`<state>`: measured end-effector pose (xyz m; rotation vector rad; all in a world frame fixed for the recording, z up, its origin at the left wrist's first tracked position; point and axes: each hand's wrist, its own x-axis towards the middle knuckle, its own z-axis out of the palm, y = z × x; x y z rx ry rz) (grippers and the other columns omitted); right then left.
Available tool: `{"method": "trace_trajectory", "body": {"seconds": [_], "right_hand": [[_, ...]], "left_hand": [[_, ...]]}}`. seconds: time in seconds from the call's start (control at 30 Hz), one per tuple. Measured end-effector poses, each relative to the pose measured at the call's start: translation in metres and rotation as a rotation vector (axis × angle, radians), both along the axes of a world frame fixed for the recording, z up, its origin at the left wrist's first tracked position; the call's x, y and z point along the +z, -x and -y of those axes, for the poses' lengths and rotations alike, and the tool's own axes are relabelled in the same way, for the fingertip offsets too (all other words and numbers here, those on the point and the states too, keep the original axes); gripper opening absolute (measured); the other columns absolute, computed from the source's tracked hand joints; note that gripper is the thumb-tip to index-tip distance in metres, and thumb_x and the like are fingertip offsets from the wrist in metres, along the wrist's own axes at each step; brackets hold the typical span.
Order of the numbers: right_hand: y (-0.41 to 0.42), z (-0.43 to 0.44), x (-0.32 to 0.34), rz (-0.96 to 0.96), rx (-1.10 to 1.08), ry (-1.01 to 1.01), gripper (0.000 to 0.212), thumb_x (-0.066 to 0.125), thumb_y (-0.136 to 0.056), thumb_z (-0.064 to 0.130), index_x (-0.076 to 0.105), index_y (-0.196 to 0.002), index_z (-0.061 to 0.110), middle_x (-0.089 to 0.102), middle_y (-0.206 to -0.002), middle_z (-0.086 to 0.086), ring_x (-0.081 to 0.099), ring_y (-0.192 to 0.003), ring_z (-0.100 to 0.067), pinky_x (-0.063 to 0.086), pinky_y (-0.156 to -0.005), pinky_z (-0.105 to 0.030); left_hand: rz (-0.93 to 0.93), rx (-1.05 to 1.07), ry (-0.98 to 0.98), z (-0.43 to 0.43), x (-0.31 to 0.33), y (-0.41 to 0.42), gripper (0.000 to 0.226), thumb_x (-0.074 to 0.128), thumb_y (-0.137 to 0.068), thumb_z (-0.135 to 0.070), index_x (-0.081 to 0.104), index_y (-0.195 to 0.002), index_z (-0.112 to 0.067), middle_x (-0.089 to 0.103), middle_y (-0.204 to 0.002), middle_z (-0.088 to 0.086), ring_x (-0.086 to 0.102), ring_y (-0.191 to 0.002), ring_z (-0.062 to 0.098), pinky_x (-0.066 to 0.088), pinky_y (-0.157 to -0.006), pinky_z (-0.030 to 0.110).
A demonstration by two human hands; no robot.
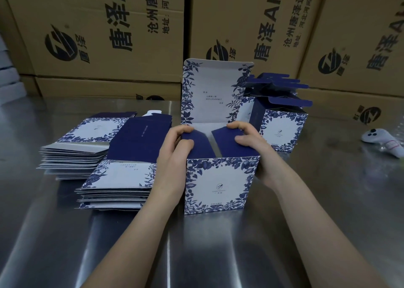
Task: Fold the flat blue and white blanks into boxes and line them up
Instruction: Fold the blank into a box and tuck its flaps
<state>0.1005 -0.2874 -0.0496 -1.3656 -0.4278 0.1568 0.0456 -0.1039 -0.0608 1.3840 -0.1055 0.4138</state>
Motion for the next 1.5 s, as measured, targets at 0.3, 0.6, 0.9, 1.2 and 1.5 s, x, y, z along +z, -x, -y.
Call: {"method": "trace_trajectory", "body": {"seconds": [0.3,0.6,0.9,1.2,1.5], "right_hand": [[0.005,-0.008,-0.003,0.023,-0.131,-0.107,0.028,0.061,-0.073,0.017,0.072,-0.098,0.021,0.062,-0.121,0.008,0.065,-0.099,-0.014,0.054,-0.079,-0.032],[0.017,-0.014,0.002,0.054,-0.236,-0.118,0.034,0.06,-0.087,0.022,0.066,-0.12,0.017,0.065,-0.125,-0.004,0.062,-0.111,-0.026,0.05,-0.099,-0.042],[0.014,-0.015,-0.001,0.2,-0.265,-0.068,0.041,0.058,-0.091,0.022,0.054,-0.127,0.041,0.057,-0.133,0.003,0.049,-0.13,-0.021,0.033,-0.113,-0.049],[0.005,-0.016,-0.007,0.161,-0.255,-0.122,0.016,0.054,-0.092,0.017,0.063,-0.103,0.023,0.065,-0.125,0.004,0.056,-0.122,-0.024,0.039,-0.108,-0.05],[0.005,-0.016,-0.006,0.12,-0.217,-0.172,0.017,0.044,-0.095,0.01,0.06,-0.092,0.016,0.06,-0.133,0.004,0.062,-0.113,-0.008,0.053,-0.079,-0.022]], "left_hand": [[0.008,0.01,-0.008,0.003,0.001,0.003,0.02,0.048,-0.083,-0.037,0.065,-0.089,-0.044,0.067,-0.094,-0.016,0.064,-0.089,0.01,0.048,-0.076,0.032],[0.034,0.054,0.059,0.005,0.003,0.004,0.028,0.041,-0.105,-0.029,0.063,-0.114,-0.044,0.054,-0.14,-0.009,0.053,-0.129,0.014,0.042,-0.111,0.048],[0.052,0.012,0.109,0.0,0.013,0.003,0.049,0.04,-0.105,-0.01,0.044,-0.138,-0.046,0.052,-0.124,-0.029,0.054,-0.126,0.004,0.046,-0.108,0.039],[0.026,0.055,0.16,0.001,0.006,0.0,0.028,0.044,-0.104,-0.012,0.061,-0.107,-0.035,0.062,-0.126,-0.007,0.058,-0.123,0.018,0.046,-0.108,0.042],[0.067,0.001,0.283,0.002,-0.002,0.002,0.013,0.061,-0.08,-0.029,0.065,-0.092,-0.025,0.064,-0.123,-0.021,0.058,-0.123,0.005,0.046,-0.103,0.033]]}}
